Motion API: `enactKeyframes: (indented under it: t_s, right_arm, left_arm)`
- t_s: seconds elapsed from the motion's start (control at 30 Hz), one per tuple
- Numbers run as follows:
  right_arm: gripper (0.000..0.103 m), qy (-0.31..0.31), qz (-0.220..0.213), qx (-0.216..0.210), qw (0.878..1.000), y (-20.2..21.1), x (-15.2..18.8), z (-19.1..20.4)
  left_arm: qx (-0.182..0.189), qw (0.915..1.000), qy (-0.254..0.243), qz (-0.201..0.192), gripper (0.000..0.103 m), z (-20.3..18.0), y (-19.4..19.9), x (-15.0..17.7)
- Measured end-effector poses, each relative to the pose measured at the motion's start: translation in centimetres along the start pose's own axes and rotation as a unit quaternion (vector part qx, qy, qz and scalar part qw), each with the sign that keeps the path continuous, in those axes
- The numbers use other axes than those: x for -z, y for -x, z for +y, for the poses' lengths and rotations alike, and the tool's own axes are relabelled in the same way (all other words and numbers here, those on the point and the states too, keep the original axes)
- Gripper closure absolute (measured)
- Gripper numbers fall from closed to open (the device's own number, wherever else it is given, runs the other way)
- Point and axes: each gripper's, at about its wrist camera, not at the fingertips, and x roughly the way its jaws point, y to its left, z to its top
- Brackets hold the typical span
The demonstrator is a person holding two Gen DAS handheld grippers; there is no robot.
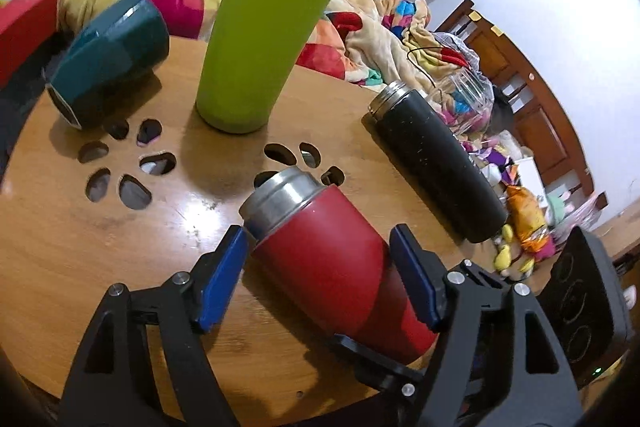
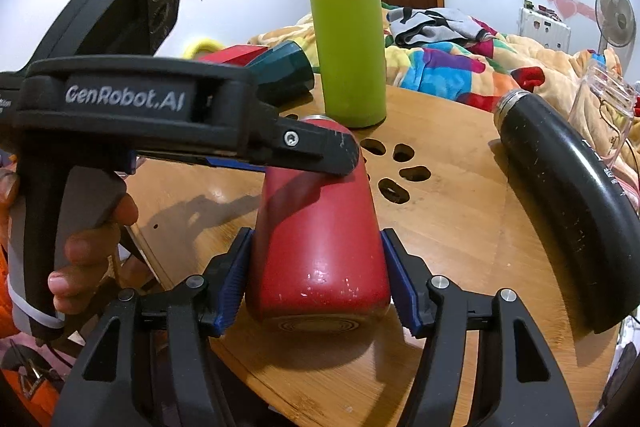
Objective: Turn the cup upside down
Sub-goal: 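Lift the red cup with the right gripper and tilt it over, then lower the inverted red cup onto the table with the right gripper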
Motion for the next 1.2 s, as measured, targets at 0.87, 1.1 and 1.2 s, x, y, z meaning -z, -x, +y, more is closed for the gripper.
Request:
enactKeyframes:
  t_s: [0.87, 1.1, 1.2]
  right_arm:
    - [0.045, -0.015, -0.041, 0.058, 0.997, 5.7, 0.4, 1.6]
    - [0.045, -0.009, -0.055, 0.065, 0.996, 6.9, -1.0, 2.0]
    - [0.045, -0.012, -0.054, 0.061, 0.997, 6.7, -1.5, 1.8]
  left_arm:
    - [0.025, 0.9942, -0.099, -0.033, 0.081, -4.5, 4.5, 0.7]
    - [0.036, 0.9939, -0.097, -0.038, 0.081, -4.1, 5.6, -0.2]
    - [0.034, 0.9939, -0.097, -0.039, 0.081, -3.7, 5.5, -0.7]
